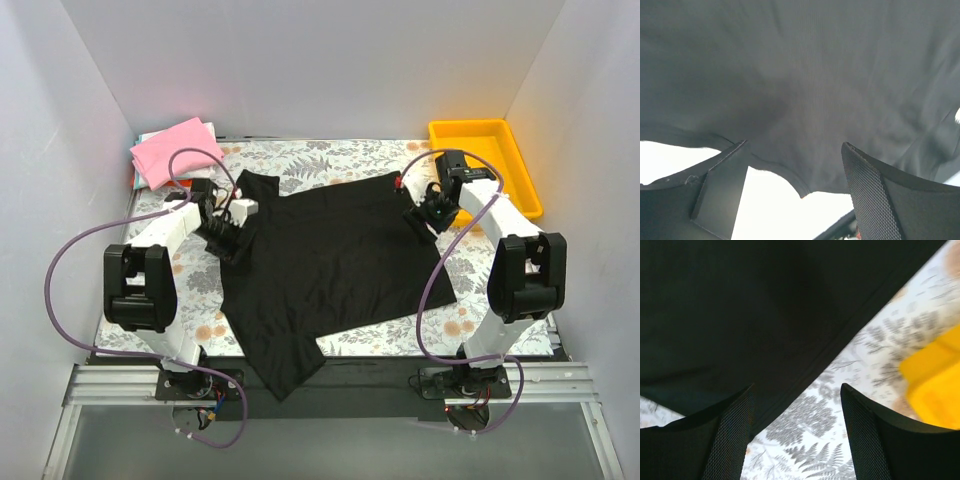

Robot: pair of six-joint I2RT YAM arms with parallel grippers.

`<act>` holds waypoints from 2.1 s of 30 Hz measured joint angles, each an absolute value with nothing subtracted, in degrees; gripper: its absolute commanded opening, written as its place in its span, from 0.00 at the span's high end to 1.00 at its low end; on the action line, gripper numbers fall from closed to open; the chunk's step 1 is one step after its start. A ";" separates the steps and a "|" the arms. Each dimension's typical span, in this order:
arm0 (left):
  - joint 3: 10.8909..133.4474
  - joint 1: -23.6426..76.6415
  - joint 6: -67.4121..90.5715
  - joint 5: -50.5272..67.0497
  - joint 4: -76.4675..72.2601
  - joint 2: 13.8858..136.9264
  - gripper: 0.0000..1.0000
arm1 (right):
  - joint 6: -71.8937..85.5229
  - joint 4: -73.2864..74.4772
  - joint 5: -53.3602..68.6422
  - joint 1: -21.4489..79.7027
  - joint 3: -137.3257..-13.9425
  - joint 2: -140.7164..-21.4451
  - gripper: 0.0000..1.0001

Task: Fold and stack the t-shirts
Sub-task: Flatten the tshirt out, then fold the tshirt

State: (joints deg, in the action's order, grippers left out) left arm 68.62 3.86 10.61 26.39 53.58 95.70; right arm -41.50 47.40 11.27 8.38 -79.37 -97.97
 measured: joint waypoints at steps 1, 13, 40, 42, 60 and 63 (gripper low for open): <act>67.16 3.86 9.98 25.89 54.15 95.92 0.30 | -42.19 48.47 11.22 8.38 -78.30 -98.28 0.30; 63.55 2.83 9.65 17.56 54.43 101.21 0.37 | -46.13 48.75 9.30 10.09 -63.92 -99.15 0.41; 92.90 -1.76 11.40 27.97 47.44 108.62 0.18 | -44.82 57.30 21.32 11.38 -89.73 -102.30 0.39; 95.90 -1.76 15.90 28.93 43.92 110.63 0.18 | -42.11 55.29 22.55 9.28 -99.11 -107.48 0.39; 122.17 -1.76 33.89 29.78 29.52 140.20 0.21 | -29.12 35.20 15.00 8.27 -124.40 -139.92 0.44; 122.26 -1.76 33.82 29.76 28.62 140.20 0.21 | -29.34 33.17 14.44 8.27 -124.31 -140.27 0.44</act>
State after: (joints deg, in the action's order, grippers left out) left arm 122.26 -1.76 33.82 29.76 28.62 140.20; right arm -29.34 33.17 14.44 8.27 -124.31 -140.27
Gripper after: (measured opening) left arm 0.784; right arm 0.557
